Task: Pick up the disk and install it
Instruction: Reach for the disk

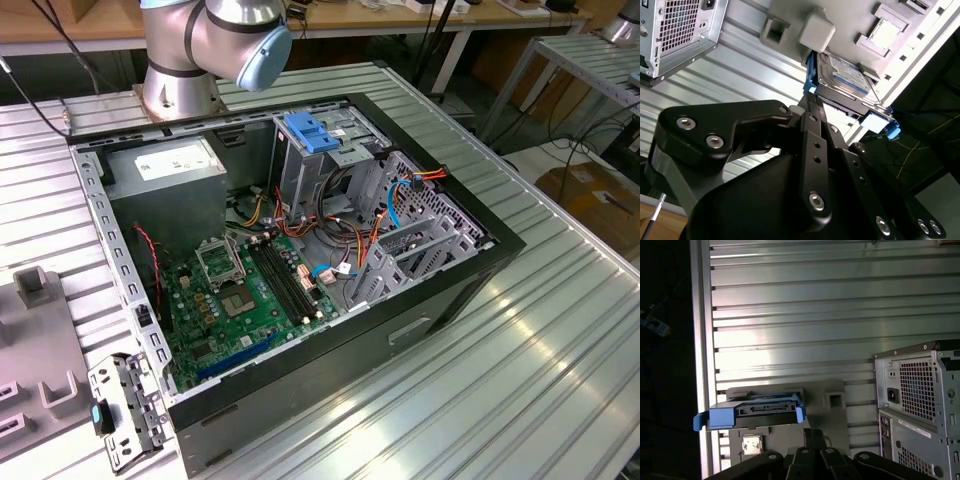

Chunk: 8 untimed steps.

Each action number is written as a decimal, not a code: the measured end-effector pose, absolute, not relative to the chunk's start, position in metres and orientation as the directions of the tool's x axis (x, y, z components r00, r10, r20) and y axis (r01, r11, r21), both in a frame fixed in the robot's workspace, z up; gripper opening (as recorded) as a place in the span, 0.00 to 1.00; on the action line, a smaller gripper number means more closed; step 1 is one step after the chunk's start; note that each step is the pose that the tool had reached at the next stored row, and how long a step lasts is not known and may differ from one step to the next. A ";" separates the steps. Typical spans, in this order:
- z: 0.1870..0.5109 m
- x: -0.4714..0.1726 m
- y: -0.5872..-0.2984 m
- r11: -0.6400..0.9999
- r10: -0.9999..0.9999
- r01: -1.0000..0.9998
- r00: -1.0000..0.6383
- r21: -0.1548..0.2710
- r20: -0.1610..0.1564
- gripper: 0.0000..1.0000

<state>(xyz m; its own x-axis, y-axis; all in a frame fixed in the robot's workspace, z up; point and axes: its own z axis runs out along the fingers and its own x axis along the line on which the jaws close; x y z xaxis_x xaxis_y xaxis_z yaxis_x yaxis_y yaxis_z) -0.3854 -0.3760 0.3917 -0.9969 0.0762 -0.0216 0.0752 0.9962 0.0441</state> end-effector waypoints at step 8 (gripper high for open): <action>0.392 -0.389 -0.376 0.996 0.076 0.075 -0.997 0.044 -0.020 0.11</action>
<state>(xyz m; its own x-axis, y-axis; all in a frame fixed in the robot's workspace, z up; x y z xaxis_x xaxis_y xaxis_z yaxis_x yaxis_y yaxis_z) -0.3892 -0.3759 0.3915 -0.9969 0.0762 -0.0203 0.0753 0.9962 0.0440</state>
